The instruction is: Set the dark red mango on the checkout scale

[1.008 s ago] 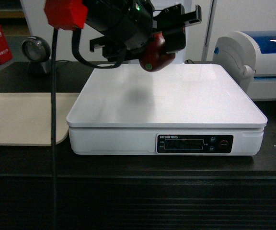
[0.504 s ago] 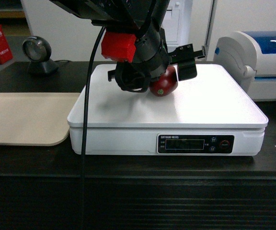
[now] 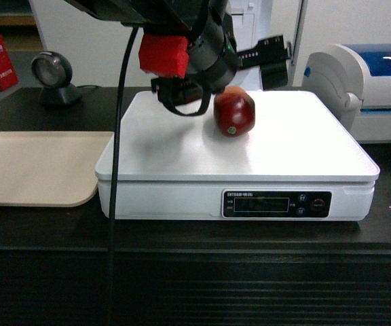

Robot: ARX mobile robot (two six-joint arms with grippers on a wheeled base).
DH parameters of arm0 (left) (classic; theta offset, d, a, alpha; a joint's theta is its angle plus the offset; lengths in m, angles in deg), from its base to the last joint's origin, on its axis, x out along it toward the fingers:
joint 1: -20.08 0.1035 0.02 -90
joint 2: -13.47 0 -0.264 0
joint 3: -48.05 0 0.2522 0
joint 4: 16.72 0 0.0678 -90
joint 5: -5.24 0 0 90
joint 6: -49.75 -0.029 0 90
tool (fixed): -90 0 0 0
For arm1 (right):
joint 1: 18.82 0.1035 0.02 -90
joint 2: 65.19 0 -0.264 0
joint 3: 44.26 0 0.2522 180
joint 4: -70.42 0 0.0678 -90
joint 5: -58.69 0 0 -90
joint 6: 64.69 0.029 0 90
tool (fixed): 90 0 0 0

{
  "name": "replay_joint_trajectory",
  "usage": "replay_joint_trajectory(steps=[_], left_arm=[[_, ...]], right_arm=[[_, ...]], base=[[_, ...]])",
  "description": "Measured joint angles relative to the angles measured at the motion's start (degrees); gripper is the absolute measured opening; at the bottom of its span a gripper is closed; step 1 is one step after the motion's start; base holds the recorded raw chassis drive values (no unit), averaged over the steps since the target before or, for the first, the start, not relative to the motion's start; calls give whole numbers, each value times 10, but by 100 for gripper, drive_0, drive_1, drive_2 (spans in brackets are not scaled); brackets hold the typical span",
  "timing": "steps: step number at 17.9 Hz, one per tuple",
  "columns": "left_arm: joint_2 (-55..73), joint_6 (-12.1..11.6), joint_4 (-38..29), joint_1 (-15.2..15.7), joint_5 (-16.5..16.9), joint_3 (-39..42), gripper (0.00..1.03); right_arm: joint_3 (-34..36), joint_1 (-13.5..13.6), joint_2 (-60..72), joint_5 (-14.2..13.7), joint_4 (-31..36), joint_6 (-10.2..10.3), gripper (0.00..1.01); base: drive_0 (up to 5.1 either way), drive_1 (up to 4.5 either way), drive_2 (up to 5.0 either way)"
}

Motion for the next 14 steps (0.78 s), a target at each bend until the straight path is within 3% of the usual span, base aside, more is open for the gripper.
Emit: replay_joint_trajectory(steps=[2,3,6,7,10,12,14], left_arm=[[-47,-46,-79,-1,-4,33,98],[-83,-74,-136,0,16,54,98],[-199,-105,-312,10,124,143,98],[-236,-116,-344,18,123,170,98],[-337,-106,-370,94,110,285,98],[-389,-101,-371,118,114,330,98],[-478,-150,-246,136,-16,370,81]], right_arm=[[0,0,0,0,0,0,98],[0,0,0,0,0,0,98],[0,0,0,0,0,0,98],[0,0,0,0,0,0,98],[0,0,0,0,0,0,98],[0,0,0,0,0,0,98],[0,0,0,0,0,0,98]], base=[[0,0,0],[0,0,0],[0,0,0],[0,0,0],[0,0,0],[0,0,0],[0,0,0]])
